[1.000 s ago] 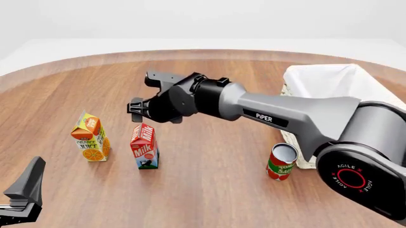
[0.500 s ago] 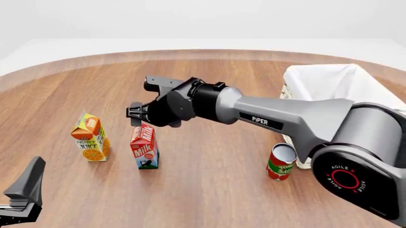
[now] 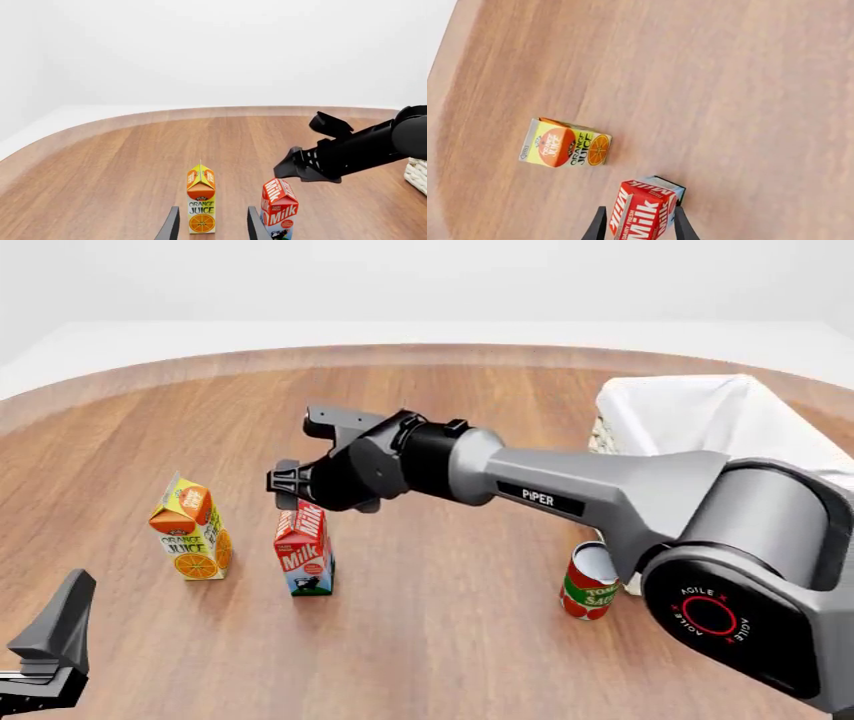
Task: Pick the milk and place it in the basket.
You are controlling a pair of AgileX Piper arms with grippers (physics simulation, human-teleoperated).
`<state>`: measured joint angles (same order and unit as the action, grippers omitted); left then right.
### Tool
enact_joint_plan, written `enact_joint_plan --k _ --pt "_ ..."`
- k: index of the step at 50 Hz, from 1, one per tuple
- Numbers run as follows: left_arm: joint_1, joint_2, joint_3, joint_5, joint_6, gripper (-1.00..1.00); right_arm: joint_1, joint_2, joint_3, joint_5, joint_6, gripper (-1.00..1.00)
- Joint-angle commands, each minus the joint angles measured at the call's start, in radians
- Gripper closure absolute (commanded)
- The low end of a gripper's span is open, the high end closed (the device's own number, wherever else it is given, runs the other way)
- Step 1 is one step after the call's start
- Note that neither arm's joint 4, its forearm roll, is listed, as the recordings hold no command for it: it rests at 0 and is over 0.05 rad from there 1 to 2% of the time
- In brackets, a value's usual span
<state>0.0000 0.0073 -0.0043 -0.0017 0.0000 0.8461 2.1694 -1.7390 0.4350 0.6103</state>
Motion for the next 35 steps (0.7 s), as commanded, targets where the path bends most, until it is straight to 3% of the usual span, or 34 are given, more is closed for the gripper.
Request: enact_joint_plan --k 1,35 --pt "0.000 0.000 0.000 0.000 0.000 -1.00 0.002 0.009 0.001 -0.006 0.006 -1.00" --pt "0.000 0.000 0.000 0.000 0.000 -1.00 0.003 0.033 0.021 -0.033 0.021 -1.00"
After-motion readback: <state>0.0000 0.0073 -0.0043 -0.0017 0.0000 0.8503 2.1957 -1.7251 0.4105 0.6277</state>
